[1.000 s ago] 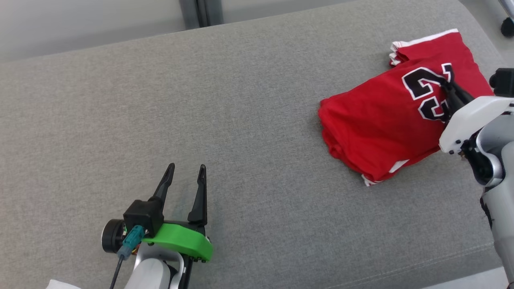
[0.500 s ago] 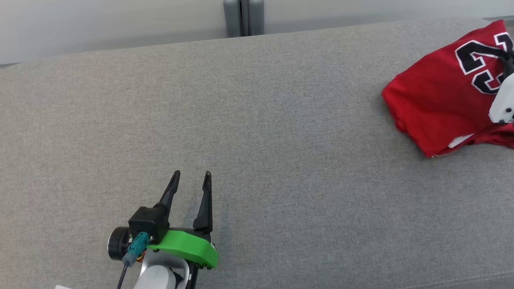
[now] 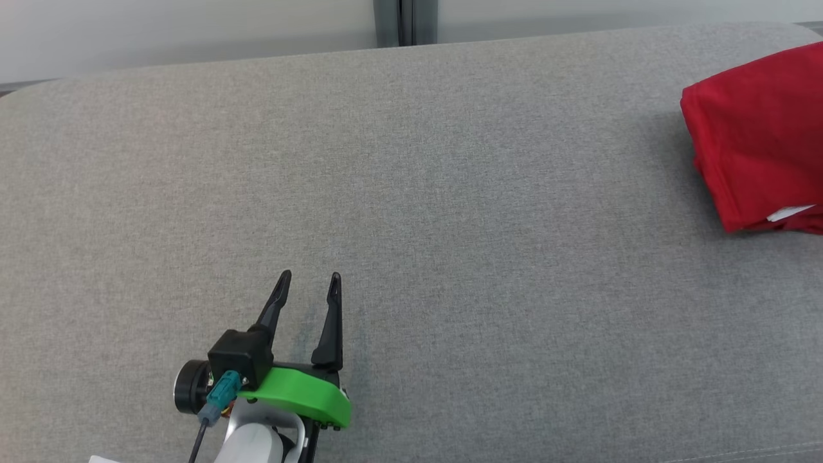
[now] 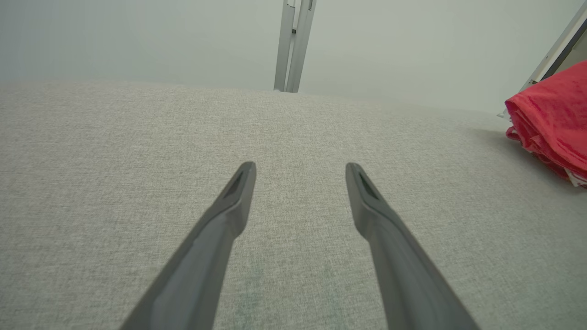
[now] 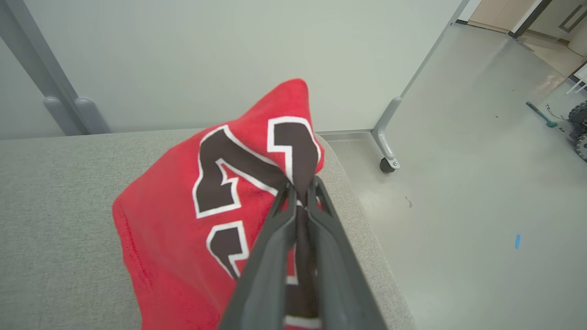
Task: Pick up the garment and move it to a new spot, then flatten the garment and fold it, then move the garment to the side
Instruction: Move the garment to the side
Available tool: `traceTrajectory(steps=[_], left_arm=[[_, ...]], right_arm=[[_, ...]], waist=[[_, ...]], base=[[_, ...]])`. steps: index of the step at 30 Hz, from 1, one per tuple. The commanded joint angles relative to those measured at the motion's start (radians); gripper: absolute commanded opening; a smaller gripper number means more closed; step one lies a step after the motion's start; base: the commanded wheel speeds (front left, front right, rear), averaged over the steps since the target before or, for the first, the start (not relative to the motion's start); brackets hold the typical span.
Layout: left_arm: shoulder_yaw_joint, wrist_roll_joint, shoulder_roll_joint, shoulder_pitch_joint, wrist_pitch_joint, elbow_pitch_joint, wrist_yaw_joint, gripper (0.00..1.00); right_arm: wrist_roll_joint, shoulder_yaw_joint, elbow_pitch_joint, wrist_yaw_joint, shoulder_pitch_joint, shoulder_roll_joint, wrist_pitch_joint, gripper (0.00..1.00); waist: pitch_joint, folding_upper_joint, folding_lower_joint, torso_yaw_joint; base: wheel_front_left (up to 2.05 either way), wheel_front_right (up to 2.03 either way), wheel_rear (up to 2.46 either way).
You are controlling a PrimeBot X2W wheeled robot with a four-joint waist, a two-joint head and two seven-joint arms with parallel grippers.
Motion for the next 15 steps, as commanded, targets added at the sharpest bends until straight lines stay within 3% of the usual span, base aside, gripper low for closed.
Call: traceTrajectory(steps=[1, 13, 14, 15], left_arm=[[0.004, 0.013, 0.003, -0.014, 0.0, -0.001, -0.004, 1.0], [0.005, 0.058, 0.006, -0.058, 0.0, 0.001, -0.017, 1.0], [0.006, 0.06, 0.006, -0.06, 0.0, 0.001, -0.019, 1.0], [0.006, 0.06, 0.007, -0.063, 0.0, 0.002, -0.021, 1.0]], right_arm=[[-0.017, -0.009, 0.01, -0.001, -0.011, -0.024, 0.001, 0.0], [-0.225, -0.155, 0.168, -0.001, -0.059, -0.037, -0.104, 0.0], [-0.246, -0.165, 0.179, -0.001, -0.063, -0.035, -0.12, 0.21], [-0.269, -0.182, 0.188, -0.001, -0.071, -0.03, -0.148, 0.71]], waist=[[0.014, 0.0, -0.0001, 0.008], [0.115, 0.0, -0.0001, 0.073], [0.12, 0.0, -0.0001, 0.077], [0.125, 0.0, -0.0001, 0.081]], base=[[0.0, 0.0, 0.0], [0.0, 0.0, 0.0], [0.0, 0.0, 0.0], [0.0, 0.0, 0.0]])
